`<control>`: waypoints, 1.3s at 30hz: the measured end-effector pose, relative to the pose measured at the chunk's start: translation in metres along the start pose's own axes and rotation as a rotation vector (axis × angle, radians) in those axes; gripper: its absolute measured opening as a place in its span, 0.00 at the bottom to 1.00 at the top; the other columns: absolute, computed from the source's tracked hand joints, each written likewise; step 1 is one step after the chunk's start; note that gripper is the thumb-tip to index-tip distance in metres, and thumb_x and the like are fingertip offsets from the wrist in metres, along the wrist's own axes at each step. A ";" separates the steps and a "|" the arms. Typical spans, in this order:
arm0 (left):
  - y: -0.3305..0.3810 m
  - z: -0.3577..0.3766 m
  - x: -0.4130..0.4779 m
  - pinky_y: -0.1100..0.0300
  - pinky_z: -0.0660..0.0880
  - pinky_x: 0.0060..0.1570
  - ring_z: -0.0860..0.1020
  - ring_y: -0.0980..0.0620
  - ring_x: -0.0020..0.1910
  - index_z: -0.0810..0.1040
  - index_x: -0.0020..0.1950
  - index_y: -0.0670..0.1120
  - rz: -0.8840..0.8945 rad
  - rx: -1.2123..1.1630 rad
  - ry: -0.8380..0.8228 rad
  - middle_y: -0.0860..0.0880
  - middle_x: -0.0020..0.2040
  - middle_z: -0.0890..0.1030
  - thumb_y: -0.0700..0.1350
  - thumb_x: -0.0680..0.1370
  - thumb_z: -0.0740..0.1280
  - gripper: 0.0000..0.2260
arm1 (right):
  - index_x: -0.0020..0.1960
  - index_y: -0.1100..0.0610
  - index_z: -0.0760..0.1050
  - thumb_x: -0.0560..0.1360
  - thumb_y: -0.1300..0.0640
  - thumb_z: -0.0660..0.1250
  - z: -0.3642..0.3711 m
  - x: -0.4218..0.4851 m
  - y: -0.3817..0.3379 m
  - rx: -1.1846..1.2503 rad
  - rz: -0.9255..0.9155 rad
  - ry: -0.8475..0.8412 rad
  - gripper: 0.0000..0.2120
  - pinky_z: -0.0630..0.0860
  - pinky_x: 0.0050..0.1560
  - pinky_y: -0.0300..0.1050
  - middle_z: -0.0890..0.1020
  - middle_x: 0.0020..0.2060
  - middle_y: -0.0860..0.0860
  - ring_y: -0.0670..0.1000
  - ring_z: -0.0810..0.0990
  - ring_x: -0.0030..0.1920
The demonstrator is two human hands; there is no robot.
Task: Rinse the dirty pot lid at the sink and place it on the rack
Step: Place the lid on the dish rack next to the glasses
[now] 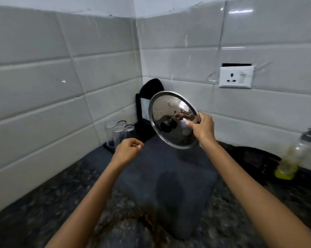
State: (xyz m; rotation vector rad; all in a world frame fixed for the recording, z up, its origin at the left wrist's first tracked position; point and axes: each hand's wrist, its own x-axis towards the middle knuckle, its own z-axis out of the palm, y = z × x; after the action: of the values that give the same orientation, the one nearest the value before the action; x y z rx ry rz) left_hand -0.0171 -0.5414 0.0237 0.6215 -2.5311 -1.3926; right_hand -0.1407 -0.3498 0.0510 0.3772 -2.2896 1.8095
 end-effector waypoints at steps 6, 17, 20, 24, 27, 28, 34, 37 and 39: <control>-0.039 -0.014 0.101 0.62 0.72 0.54 0.79 0.49 0.57 0.79 0.56 0.43 0.064 0.248 -0.014 0.45 0.56 0.82 0.39 0.76 0.62 0.11 | 0.38 0.55 0.74 0.68 0.65 0.70 0.118 0.111 0.029 0.044 0.063 0.024 0.07 0.72 0.41 0.44 0.75 0.30 0.49 0.51 0.75 0.37; -0.117 0.030 0.206 0.48 0.74 0.55 0.76 0.40 0.58 0.73 0.61 0.40 0.048 0.660 -0.071 0.42 0.59 0.76 0.36 0.75 0.60 0.15 | 0.43 0.57 0.77 0.69 0.64 0.71 0.252 0.210 0.105 -0.005 0.081 -0.027 0.05 0.70 0.38 0.36 0.71 0.28 0.43 0.42 0.71 0.31; -0.126 0.038 0.213 0.49 0.73 0.56 0.75 0.39 0.60 0.71 0.65 0.41 0.031 0.692 -0.080 0.42 0.62 0.76 0.35 0.75 0.59 0.18 | 0.47 0.61 0.78 0.69 0.65 0.70 0.267 0.220 0.116 0.019 0.110 -0.058 0.07 0.72 0.38 0.36 0.74 0.30 0.44 0.47 0.76 0.38; -0.134 0.042 0.219 0.48 0.73 0.57 0.74 0.39 0.61 0.70 0.66 0.40 0.020 0.711 -0.091 0.41 0.63 0.75 0.35 0.75 0.59 0.19 | 0.52 0.60 0.77 0.68 0.65 0.70 0.275 0.225 0.130 0.002 0.139 -0.074 0.12 0.75 0.46 0.42 0.81 0.42 0.54 0.55 0.79 0.48; -0.137 0.043 0.220 0.49 0.73 0.55 0.74 0.39 0.60 0.70 0.66 0.40 0.021 0.723 -0.091 0.41 0.62 0.75 0.35 0.75 0.59 0.19 | 0.54 0.58 0.77 0.67 0.65 0.72 0.274 0.227 0.133 -0.051 0.100 -0.084 0.16 0.77 0.54 0.49 0.82 0.46 0.56 0.56 0.78 0.52; -0.136 0.044 0.220 0.50 0.73 0.54 0.74 0.39 0.60 0.70 0.65 0.40 0.022 0.725 -0.089 0.41 0.62 0.75 0.35 0.75 0.59 0.19 | 0.53 0.58 0.77 0.67 0.65 0.71 0.273 0.227 0.131 -0.040 0.099 -0.085 0.15 0.77 0.52 0.48 0.81 0.45 0.55 0.55 0.79 0.50; -0.137 0.044 0.221 0.52 0.73 0.53 0.75 0.40 0.59 0.70 0.65 0.39 0.021 0.713 -0.083 0.40 0.61 0.76 0.35 0.75 0.59 0.18 | 0.36 0.51 0.72 0.69 0.64 0.70 0.267 0.230 0.111 -0.019 -0.025 -0.052 0.11 0.67 0.31 0.23 0.71 0.28 0.42 0.40 0.70 0.31; -0.134 0.044 0.221 0.51 0.73 0.51 0.75 0.39 0.57 0.71 0.61 0.38 0.017 0.728 -0.094 0.39 0.58 0.77 0.35 0.75 0.58 0.14 | 0.32 0.50 0.71 0.69 0.65 0.69 0.267 0.232 0.106 -0.034 -0.075 -0.026 0.14 0.66 0.31 0.23 0.72 0.29 0.44 0.43 0.70 0.33; -0.132 0.044 0.221 0.50 0.73 0.50 0.75 0.38 0.57 0.72 0.58 0.38 0.009 0.732 -0.106 0.39 0.57 0.77 0.34 0.75 0.58 0.12 | 0.40 0.56 0.78 0.69 0.65 0.69 0.270 0.232 0.111 -0.060 -0.077 -0.037 0.05 0.66 0.30 0.22 0.76 0.33 0.48 0.46 0.73 0.37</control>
State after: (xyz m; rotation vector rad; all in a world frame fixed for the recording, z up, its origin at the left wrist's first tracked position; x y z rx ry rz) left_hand -0.1946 -0.6682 -0.1195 0.6423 -3.1030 -0.4581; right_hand -0.3953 -0.6056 -0.0419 0.4853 -2.3140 1.7077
